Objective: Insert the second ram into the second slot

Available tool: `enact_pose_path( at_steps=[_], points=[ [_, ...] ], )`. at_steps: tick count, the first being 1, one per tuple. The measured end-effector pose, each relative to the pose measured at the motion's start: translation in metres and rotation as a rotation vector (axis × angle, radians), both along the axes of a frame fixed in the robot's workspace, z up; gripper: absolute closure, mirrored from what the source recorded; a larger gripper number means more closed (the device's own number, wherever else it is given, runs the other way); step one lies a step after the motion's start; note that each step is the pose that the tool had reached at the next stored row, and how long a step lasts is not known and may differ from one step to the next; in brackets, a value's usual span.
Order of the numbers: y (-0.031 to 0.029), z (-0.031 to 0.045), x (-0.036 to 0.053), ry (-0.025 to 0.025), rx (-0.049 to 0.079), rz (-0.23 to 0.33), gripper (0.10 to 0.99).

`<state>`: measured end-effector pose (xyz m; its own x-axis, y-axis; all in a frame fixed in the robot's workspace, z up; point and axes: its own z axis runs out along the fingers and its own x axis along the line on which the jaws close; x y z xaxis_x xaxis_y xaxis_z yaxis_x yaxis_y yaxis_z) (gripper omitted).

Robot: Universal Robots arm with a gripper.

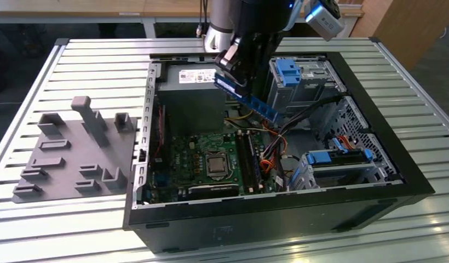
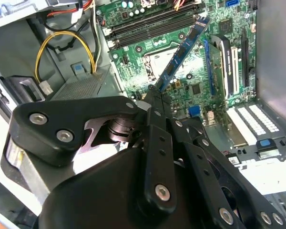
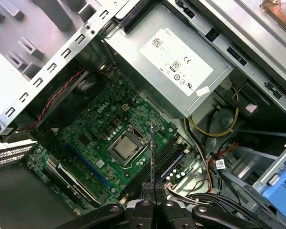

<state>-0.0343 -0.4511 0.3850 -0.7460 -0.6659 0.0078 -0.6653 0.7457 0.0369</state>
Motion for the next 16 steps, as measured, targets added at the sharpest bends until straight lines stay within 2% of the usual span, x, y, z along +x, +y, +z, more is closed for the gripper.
enact_pose_path(
  at_steps=[16],
  points=[
    [0.0,0.0,0.0004,0.0,0.0,-0.11,0.973]
  ],
)
